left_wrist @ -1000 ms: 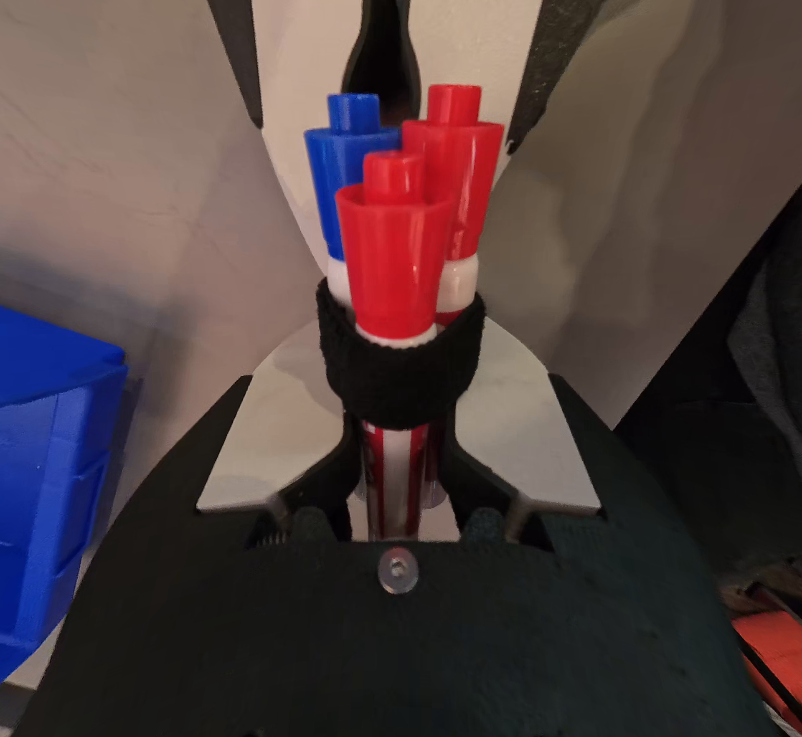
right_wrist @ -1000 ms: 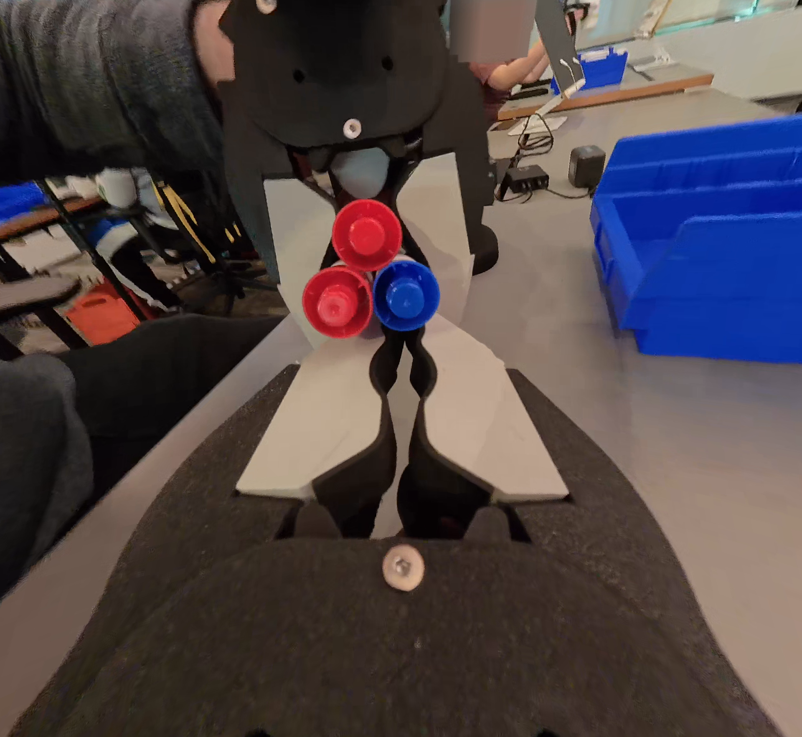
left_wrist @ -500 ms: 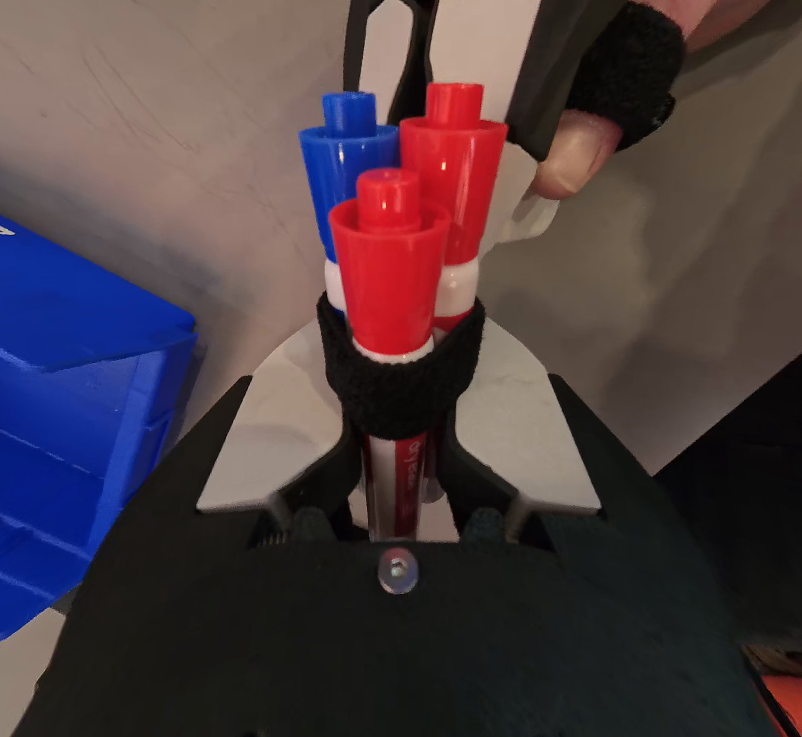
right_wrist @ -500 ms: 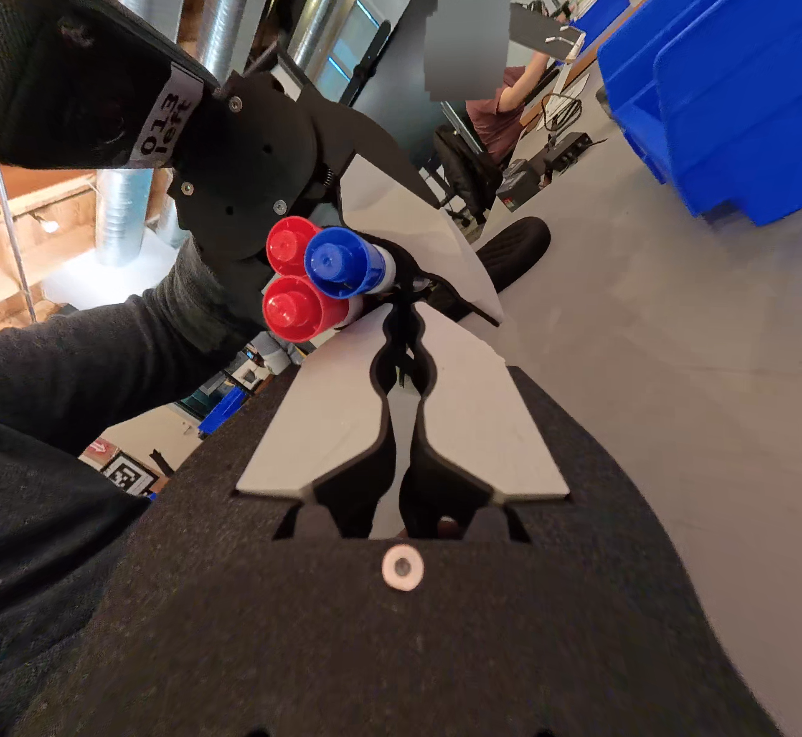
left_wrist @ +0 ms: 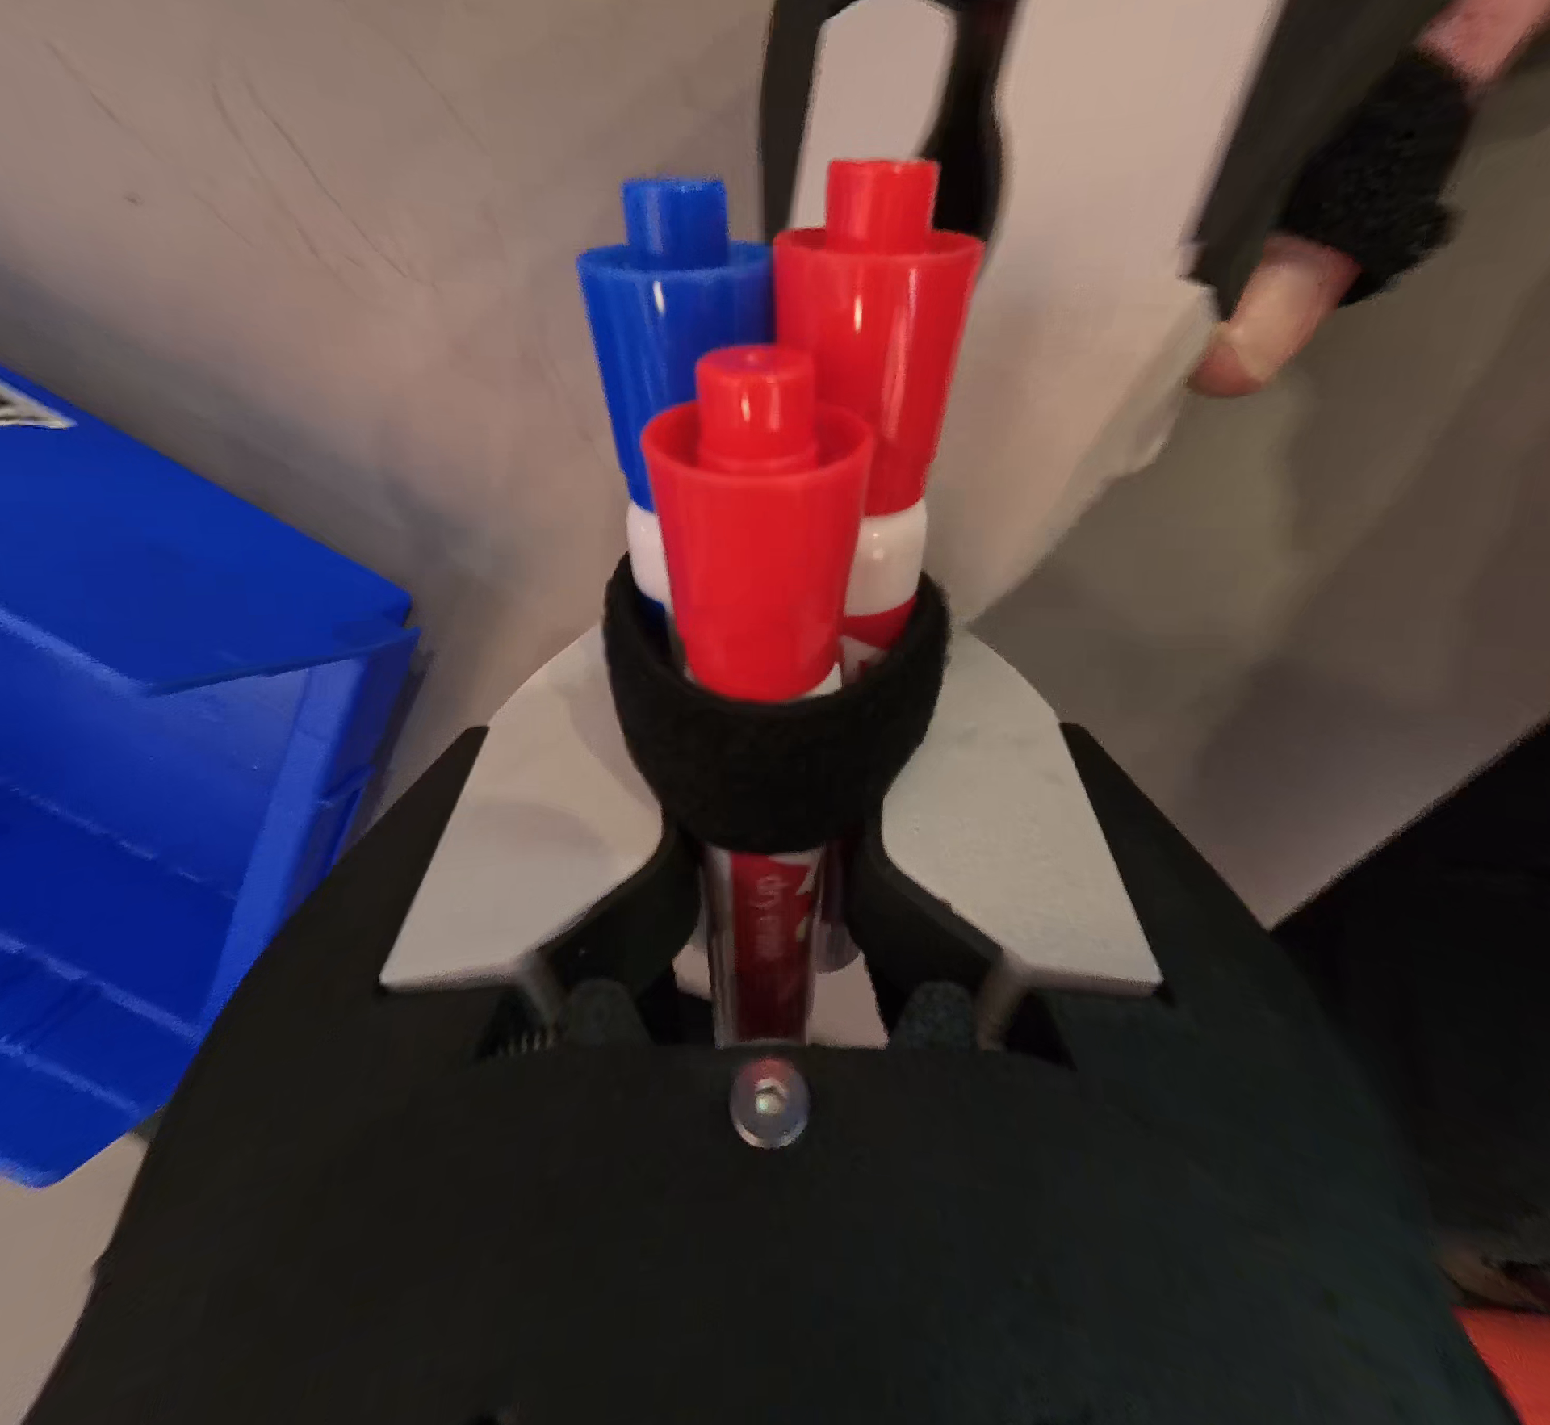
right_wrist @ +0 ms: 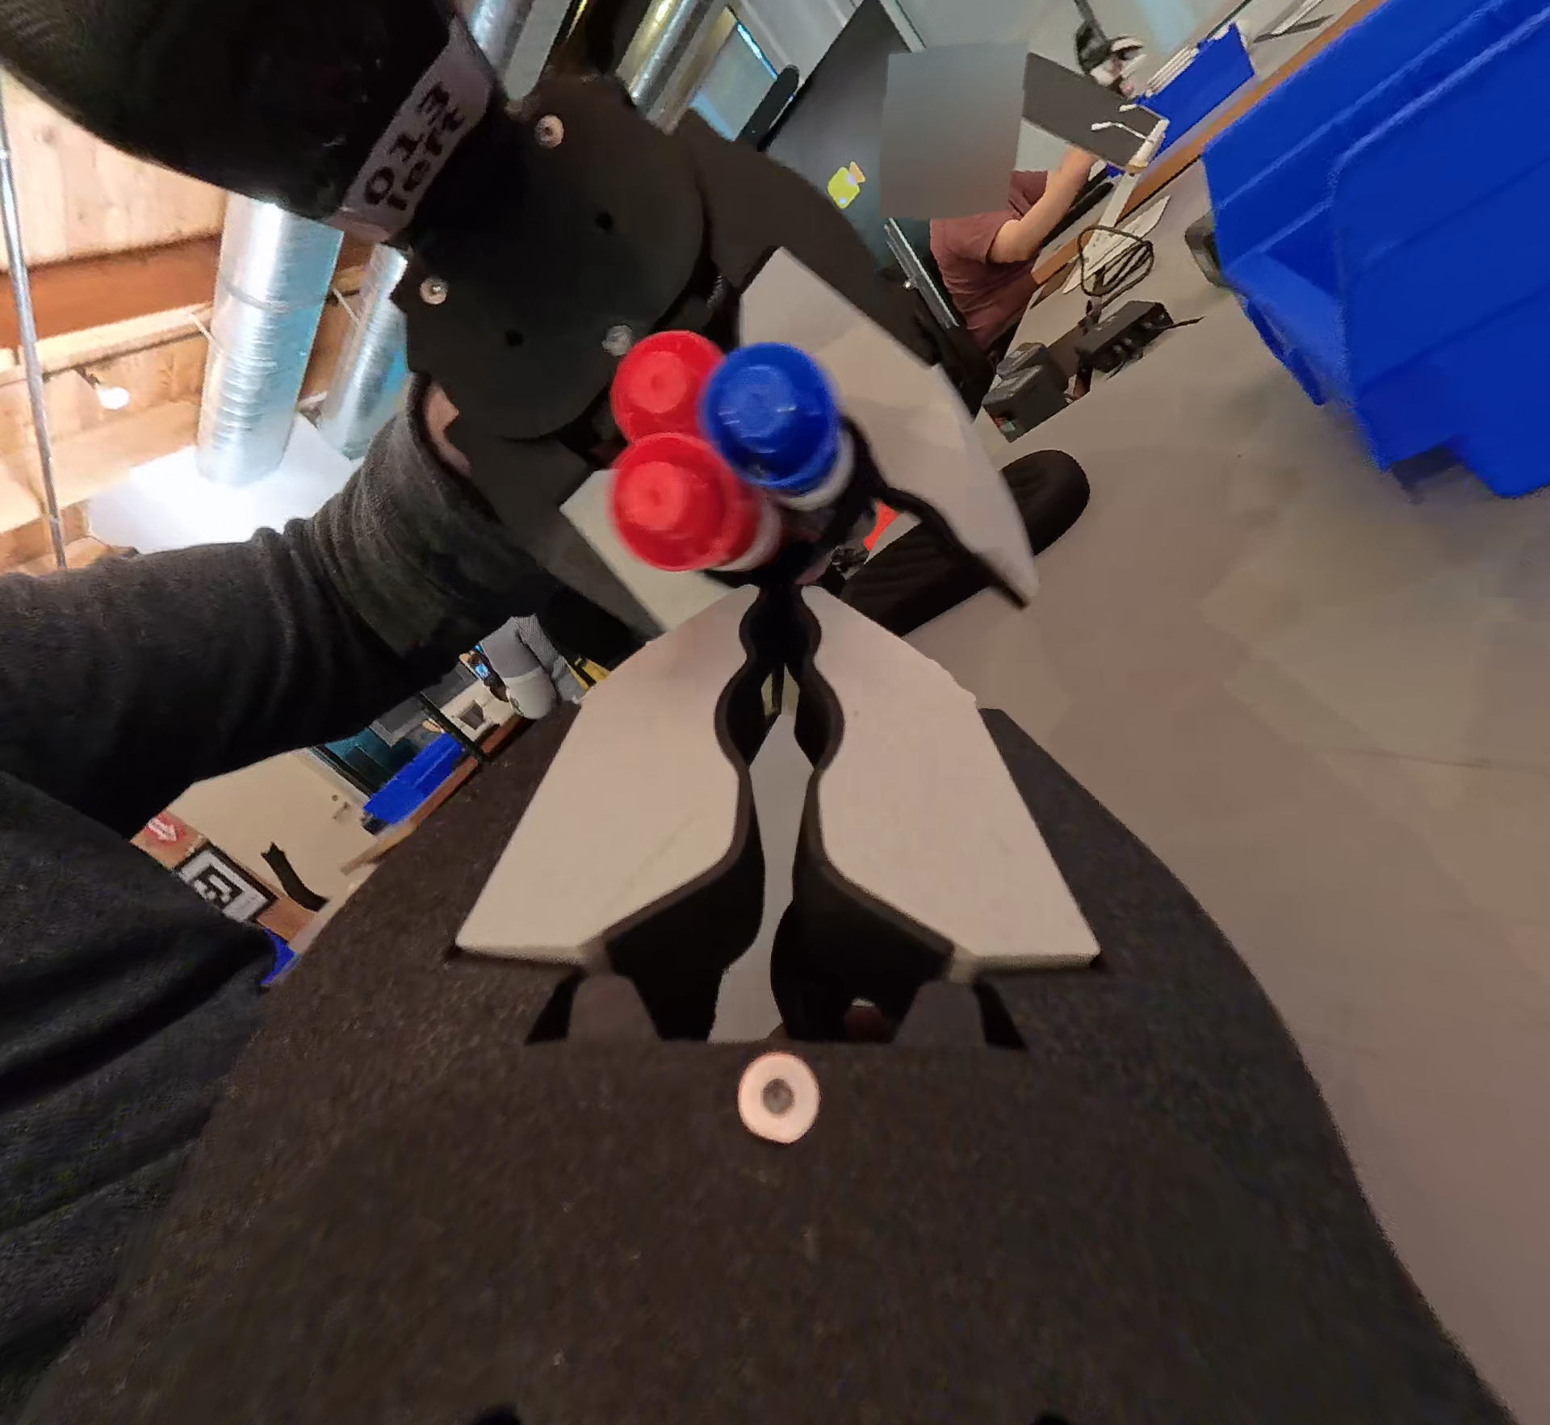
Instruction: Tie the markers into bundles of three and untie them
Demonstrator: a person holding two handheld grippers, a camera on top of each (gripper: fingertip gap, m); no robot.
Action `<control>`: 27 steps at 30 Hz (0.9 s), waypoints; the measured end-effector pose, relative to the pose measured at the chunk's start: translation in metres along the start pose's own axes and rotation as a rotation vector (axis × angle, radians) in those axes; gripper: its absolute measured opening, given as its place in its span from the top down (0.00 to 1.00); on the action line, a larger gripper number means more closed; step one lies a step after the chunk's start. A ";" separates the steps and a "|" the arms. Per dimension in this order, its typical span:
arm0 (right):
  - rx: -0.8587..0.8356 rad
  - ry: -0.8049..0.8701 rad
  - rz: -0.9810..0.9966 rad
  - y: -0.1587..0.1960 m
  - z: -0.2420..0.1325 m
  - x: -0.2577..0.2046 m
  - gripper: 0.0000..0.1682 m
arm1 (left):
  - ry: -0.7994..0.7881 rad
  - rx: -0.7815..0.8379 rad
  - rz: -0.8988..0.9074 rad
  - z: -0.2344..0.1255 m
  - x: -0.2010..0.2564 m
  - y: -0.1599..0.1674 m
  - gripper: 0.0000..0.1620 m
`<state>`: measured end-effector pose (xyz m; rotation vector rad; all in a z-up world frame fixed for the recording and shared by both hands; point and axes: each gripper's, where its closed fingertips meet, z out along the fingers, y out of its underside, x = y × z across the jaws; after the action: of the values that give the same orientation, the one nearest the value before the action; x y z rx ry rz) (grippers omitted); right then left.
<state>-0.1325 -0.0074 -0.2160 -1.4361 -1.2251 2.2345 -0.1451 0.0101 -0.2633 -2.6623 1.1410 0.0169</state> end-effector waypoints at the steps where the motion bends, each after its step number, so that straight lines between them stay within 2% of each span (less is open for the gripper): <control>1: -0.001 0.001 -0.007 0.001 0.001 -0.001 0.99 | -0.020 -0.010 0.004 0.001 -0.003 0.002 0.74; 5: 0.000 -0.016 -0.008 0.000 0.001 -0.002 0.99 | -0.003 -0.003 -0.020 0.003 -0.001 0.002 0.74; 7: 0.004 -0.028 0.002 0.000 0.002 -0.003 0.99 | -0.054 -0.033 0.012 0.003 -0.006 0.005 0.74; 10: 0.004 -0.045 0.029 0.001 0.003 -0.005 0.92 | -0.067 -0.053 0.009 0.005 -0.009 0.007 0.75; 13: 0.008 -0.053 0.050 0.001 0.005 -0.006 0.90 | -0.082 -0.058 0.013 0.005 -0.011 0.009 0.76; 16: 0.035 -0.058 0.112 0.001 0.007 -0.005 0.82 | -0.121 -0.117 0.040 0.007 -0.017 0.016 0.76; 22: 0.056 -0.021 0.098 -0.002 0.005 -0.002 0.79 | -0.153 -0.138 0.036 0.006 -0.024 0.015 0.74; 24: 0.017 0.002 0.078 0.003 0.004 0.000 0.81 | -0.142 -0.130 0.012 0.007 -0.025 0.017 0.74; 27: 0.032 -0.025 0.079 0.002 0.002 -0.005 0.81 | -0.136 -0.138 0.021 0.010 -0.022 0.020 0.74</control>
<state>-0.1316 -0.0129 -0.2144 -1.4735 -1.1542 2.3188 -0.1737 0.0151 -0.2746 -2.7185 1.1623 0.2861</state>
